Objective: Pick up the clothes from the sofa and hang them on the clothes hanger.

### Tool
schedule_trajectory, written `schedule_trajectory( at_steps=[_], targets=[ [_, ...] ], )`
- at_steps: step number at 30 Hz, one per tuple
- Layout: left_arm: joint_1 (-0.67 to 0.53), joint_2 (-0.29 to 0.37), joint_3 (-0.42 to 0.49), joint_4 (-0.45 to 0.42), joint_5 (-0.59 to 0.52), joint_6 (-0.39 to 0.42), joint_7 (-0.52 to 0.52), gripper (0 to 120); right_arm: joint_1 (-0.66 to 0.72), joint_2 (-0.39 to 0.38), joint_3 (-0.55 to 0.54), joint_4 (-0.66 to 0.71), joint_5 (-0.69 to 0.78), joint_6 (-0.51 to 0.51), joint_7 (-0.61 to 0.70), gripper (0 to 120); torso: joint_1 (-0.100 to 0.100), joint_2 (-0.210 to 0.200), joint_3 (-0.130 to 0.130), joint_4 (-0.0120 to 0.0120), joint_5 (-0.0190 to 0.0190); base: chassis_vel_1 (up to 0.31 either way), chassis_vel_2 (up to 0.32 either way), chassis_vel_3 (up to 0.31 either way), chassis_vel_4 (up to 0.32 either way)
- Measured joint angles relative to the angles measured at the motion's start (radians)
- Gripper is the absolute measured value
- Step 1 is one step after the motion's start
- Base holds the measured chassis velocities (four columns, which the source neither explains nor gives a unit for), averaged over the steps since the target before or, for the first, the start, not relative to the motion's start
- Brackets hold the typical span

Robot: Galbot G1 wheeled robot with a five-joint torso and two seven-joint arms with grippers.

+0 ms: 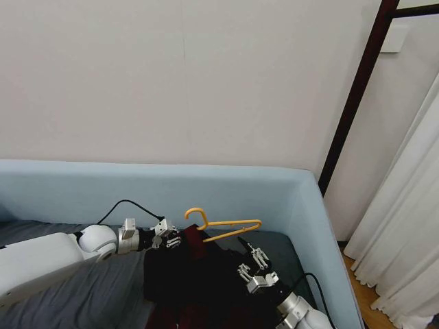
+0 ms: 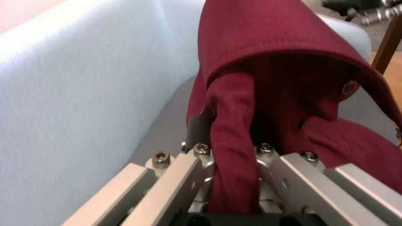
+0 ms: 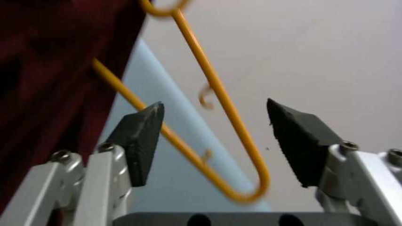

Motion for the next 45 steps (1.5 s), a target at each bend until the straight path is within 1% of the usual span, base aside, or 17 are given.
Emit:
schedule_trajectory(
  at_steps=[3, 4, 5, 8, 10, 11, 14, 15, 18, 20, 25, 26, 30, 32, 40, 43, 45],
  targets=[
    [0.03, 0.017, -0.011, -0.002, 0.002, -0.006, -0.006, 1, -0.034, -0.032, 0.012, 0.023, 0.18, -0.071, -0.054, 80, 0.0, 0.0, 0.0, -0.0002, 0.0004, 0.0, 0.0, 0.0, 0.0],
    [0.049, 0.022, -0.016, -0.004, 0.002, -0.009, -0.014, 1, -0.051, -0.049, 0.016, 0.033, 0.325, -0.123, -0.114, 86, 0.0, 0.0, 0.0, -0.0002, 0.0, 0.0, 0.0, 0.0, 0.0],
    [0.049, 0.022, -0.016, -0.004, 0.002, -0.009, -0.014, 1, -0.051, -0.049, 0.016, 0.033, 0.325, -0.123, -0.114, 86, 0.0, 0.0, 0.0, -0.0002, 0.0, 0.0, 0.0, 0.0, 0.0],
    [0.097, 0.021, -0.037, -0.002, -0.003, -0.014, -0.039, 1, -0.057, -0.064, 0.027, 0.025, 0.592, -0.229, -0.218, 98, 0.0, 0.0, 0.0, -0.0004, 0.0003, 0.0, 0.0, 0.0, 0.0],
    [0.12, 0.02, -0.041, 0.0, -0.012, -0.015, -0.048, 1, -0.032, -0.067, 0.024, 0.005, 0.734, -0.289, -0.271, 100, 0.0, 0.0, 0.0, -0.0005, 0.0002, 0.0, 0.0, 0.0, 0.0],
    [0.12, 0.02, -0.041, 0.0, -0.012, -0.015, -0.048, 1, -0.032, -0.067, 0.024, 0.005, 0.734, -0.289, -0.271, 100, 0.0, 0.0, 0.0, -0.0005, 0.0002, 0.0, 0.0, 0.0, 0.0],
    [0.15, 0.017, -0.05, 0.0, -0.022, -0.019, -0.058, 1, 0.044, -0.065, 0.0, -0.046, 0.932, -0.394, -0.342, 100, 0.0, 0.0, 0.0, -0.0001, 0.0001, 0.0, 0.0, 0.0, 0.0],
    [0.15, 0.017, -0.05, 0.0, -0.022, -0.019, -0.058, 1, 0.044, -0.065, 0.0, -0.046, 0.932, -0.394, -0.342, 100, 0.0, 0.0, 0.0, -0.0001, 0.0001, 0.0, 0.0, 0.0, 0.0],
    [0.173, 0.015, -0.059, -0.006, -0.029, -0.023, -0.064, 1, 0.151, -0.019, -0.03, -0.162, 1.086, -0.458, -0.391, 100, 0.0, 0.0, 0.0, -0.0003, 0.0003, 0.0, 0.0, 0.0, 0.0],
    [0.178, 0.016, -0.062, -0.009, -0.029, -0.025, -0.064, 1, 0.188, -0.003, -0.044, -0.201, 1.109, -0.465, -0.405, 100, 0.0, 0.0, 0.0, -0.0002, 0.0004, 0.0, 0.0, 0.0, 0.0],
    [0.194, 0.026, -0.07, -0.011, -0.028, -0.031, -0.066, 1, 0.354, 0.072, -0.112, -0.406, 1.169, -0.462, -0.469, 100, 0.0, 0.0, 0.0, 0.0, 0.0001, 0.0, 0.0, 0.0, 0.0],
    [0.194, 0.026, -0.07, -0.011, -0.028, -0.031, -0.066, 1, 0.354, 0.072, -0.112, -0.406, 1.169, -0.462, -0.469, 100, 0.0, 0.0, 0.0, 0.0, 0.0001, 0.0, 0.0, 0.0, 0.0],
    [0.196, 0.036, -0.073, -0.024, -0.029, -0.032, -0.065, 1, 0.437, 0.13, -0.152, -0.621, 1.177, -0.419, -0.566, 100, 0.0, 0.0, 0.0, -0.0002, 0.0002, 0.0, 0.0, 0.0, 0.0],
    [0.194, 0.038, -0.073, -0.027, -0.03, -0.032, -0.065, 1, 0.449, 0.146, -0.155, -0.668, 1.176, -0.414, -0.591, 100, 0.0, 0.0, 0.0, -0.0004, 0.0, 0.0, 0.0, 0.0, 0.0],
    [0.177, 0.036, -0.065, -0.013, -0.024, -0.03, -0.058, 1, 0.484, 0.235, -0.129, -0.85, 1.176, -0.394, -0.673, 100, 0.0, 0.0, 0.0, -0.0003, -0.0001, 0.0, 0.0, 0.0, 0.0],
    [0.175, 0.032, -0.065, -0.01, -0.025, -0.03, -0.058, 1, 0.492, 0.273, -0.098, -0.912, 1.175, -0.385, -0.674, 96, 0.0, 0.0, 0.0, -0.0003, 0.0002, 0.0, 0.0, 0.0, 0.0],
    [0.17, 0.033, -0.064, -0.013, -0.025, -0.029, -0.059, 1, 0.503, 0.312, -0.063, -0.979, 1.17, -0.381, -0.679, 87, 0.0, 0.0, 0.0, -0.0002, 0.0001, 0.0, 0.0, 0.0, 0.0]
  ],
)
